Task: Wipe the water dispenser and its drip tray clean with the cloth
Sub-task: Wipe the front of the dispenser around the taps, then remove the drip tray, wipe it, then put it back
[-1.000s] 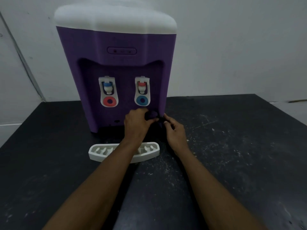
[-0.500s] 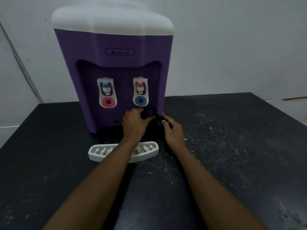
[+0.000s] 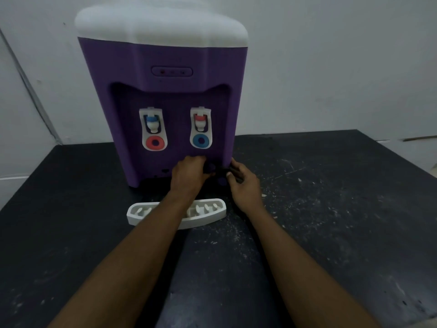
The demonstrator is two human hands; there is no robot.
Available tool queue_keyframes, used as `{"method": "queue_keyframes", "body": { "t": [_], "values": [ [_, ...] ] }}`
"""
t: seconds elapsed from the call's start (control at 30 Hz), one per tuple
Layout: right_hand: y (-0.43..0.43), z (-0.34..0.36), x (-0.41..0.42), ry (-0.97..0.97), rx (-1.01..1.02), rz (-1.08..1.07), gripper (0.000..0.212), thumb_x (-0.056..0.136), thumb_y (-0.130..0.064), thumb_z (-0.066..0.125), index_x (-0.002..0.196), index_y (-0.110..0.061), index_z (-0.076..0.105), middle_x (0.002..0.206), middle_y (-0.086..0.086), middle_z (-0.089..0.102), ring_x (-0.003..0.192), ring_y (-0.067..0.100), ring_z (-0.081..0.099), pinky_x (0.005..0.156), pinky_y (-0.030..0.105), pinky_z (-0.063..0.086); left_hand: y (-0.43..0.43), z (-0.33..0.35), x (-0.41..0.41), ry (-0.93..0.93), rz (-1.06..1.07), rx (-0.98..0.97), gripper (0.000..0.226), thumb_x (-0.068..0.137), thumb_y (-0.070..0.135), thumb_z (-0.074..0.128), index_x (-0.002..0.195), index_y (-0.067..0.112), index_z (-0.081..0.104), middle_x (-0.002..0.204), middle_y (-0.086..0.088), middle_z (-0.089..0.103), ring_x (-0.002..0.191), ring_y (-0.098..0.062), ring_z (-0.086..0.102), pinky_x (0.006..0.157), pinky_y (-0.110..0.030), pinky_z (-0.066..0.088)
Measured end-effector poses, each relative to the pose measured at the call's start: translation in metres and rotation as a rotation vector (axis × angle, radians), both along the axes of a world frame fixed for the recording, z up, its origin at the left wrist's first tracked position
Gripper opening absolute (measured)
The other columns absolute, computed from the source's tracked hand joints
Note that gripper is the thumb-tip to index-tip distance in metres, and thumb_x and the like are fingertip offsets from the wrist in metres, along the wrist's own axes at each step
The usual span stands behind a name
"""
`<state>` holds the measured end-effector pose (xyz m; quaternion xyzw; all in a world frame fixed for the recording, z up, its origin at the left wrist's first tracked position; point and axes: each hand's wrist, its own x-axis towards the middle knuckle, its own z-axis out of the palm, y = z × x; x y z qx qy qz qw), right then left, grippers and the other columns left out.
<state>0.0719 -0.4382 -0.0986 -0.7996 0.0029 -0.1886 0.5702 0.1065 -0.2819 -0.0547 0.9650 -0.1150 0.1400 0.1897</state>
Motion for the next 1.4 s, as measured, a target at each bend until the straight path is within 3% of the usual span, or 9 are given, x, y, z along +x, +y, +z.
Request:
{"method": "queue_keyframes", "body": {
  "t": [0.2, 0.4, 0.53, 0.63, 0.8, 0.93, 1.03, 1.2, 1.4],
  "values": [
    [0.001, 0.0, -0.002, -0.015, -0.019, -0.007, 0.047, 0.101, -0.009, 0.063, 0.147, -0.009, 0.054, 0.135, 0.005, 0.067, 0.12, 0.008, 0.062, 0.09, 0.002, 0.045, 0.035, 0.002, 0.003, -0.051, 0.013, 0.247, 0.037, 0.091, 0.046, 0.069, 0.109, 0.014, 0.067, 0.101, -0.012, 0.07, 0.091, -0.031, 0.069, 0.076, -0.04, 0.054],
    [0.004, -0.001, -0.002, -0.004, -0.037, 0.005, 0.051, 0.101, -0.005, 0.062, 0.15, -0.009, 0.051, 0.138, 0.008, 0.064, 0.124, 0.012, 0.061, 0.104, 0.021, 0.05, 0.079, 0.007, -0.007, -0.042, 0.073, 0.319, 0.032, 0.094, 0.041, 0.064, 0.104, 0.011, 0.068, 0.097, -0.012, 0.071, 0.088, -0.032, 0.07, 0.075, -0.041, 0.056],
    [0.002, 0.0, -0.003, -0.003, -0.08, -0.007, 0.051, 0.1, -0.001, 0.061, 0.15, -0.008, 0.05, 0.138, 0.009, 0.064, 0.122, 0.01, 0.06, 0.103, 0.016, 0.049, 0.091, 0.011, -0.011, -0.039, 0.099, 0.374, 0.026, 0.098, 0.033, 0.061, 0.1, 0.009, 0.068, 0.094, -0.013, 0.07, 0.084, -0.031, 0.069, 0.072, -0.04, 0.054],
    [0.004, -0.001, -0.004, 0.005, -0.084, 0.003, 0.052, 0.101, -0.001, 0.059, 0.151, -0.006, 0.048, 0.14, 0.012, 0.062, 0.126, 0.014, 0.059, 0.11, 0.031, 0.049, 0.091, 0.014, -0.015, -0.053, 0.125, 0.464, 0.018, 0.099, 0.024, 0.059, 0.097, 0.009, 0.068, 0.095, -0.012, 0.071, 0.083, -0.03, 0.07, 0.068, -0.038, 0.05],
    [0.004, 0.0, -0.006, 0.0, -0.104, 0.002, 0.051, 0.101, -0.003, 0.059, 0.151, -0.008, 0.048, 0.141, 0.01, 0.062, 0.124, 0.01, 0.058, 0.107, 0.025, 0.048, 0.104, 0.017, -0.021, -0.058, 0.143, 0.495, 0.016, 0.099, 0.024, 0.06, 0.1, 0.01, 0.068, 0.098, -0.011, 0.071, 0.086, -0.029, 0.071, 0.069, -0.038, 0.051],
    [0.011, 0.001, -0.012, -0.082, -0.065, -0.117, 0.034, 0.102, -0.011, 0.061, 0.136, -0.012, 0.06, 0.126, 0.006, 0.065, 0.111, 0.015, 0.063, 0.101, 0.04, 0.055, 0.119, 0.014, -0.029, -0.072, 0.129, 0.317, 0.027, 0.095, 0.037, 0.064, 0.106, 0.012, 0.063, 0.1, -0.011, 0.07, 0.089, -0.031, 0.069, 0.074, -0.039, 0.055],
    [0.018, 0.003, -0.027, -0.098, -0.097, -0.088, 0.018, 0.098, -0.037, 0.068, 0.109, -0.023, 0.068, 0.104, -0.004, 0.068, 0.095, 0.01, 0.064, 0.088, 0.044, 0.056, 0.13, 0.005, -0.038, -0.109, 0.114, 0.092, 0.031, 0.091, 0.044, 0.069, 0.104, 0.015, 0.064, 0.094, -0.007, 0.07, 0.084, -0.028, 0.068, 0.072, -0.043, 0.058],
    [0.023, 0.005, -0.05, 0.075, -0.522, 0.264, 0.069, 0.061, -0.095, 0.059, 0.111, -0.047, 0.058, 0.104, -0.029, 0.061, 0.106, -0.01, 0.051, 0.099, 0.029, 0.032, 0.142, -0.016, -0.049, -0.151, 0.093, -0.243, 0.03, 0.084, 0.041, 0.079, 0.104, 0.02, 0.072, 0.093, 0.002, 0.074, 0.081, -0.015, 0.067, 0.071, -0.033, 0.056],
    [0.024, 0.009, -0.046, 0.108, -0.626, 0.348, 0.074, 0.047, -0.085, 0.078, 0.105, -0.045, 0.054, 0.103, -0.031, 0.058, 0.105, -0.014, 0.044, 0.101, 0.034, 0.035, 0.148, -0.025, -0.052, -0.126, 0.064, -0.443, 0.028, 0.08, 0.035, 0.084, 0.103, 0.023, 0.075, 0.093, 0.012, 0.072, 0.082, 0.0, 0.064, 0.07, -0.005, 0.043]
  ]
}}
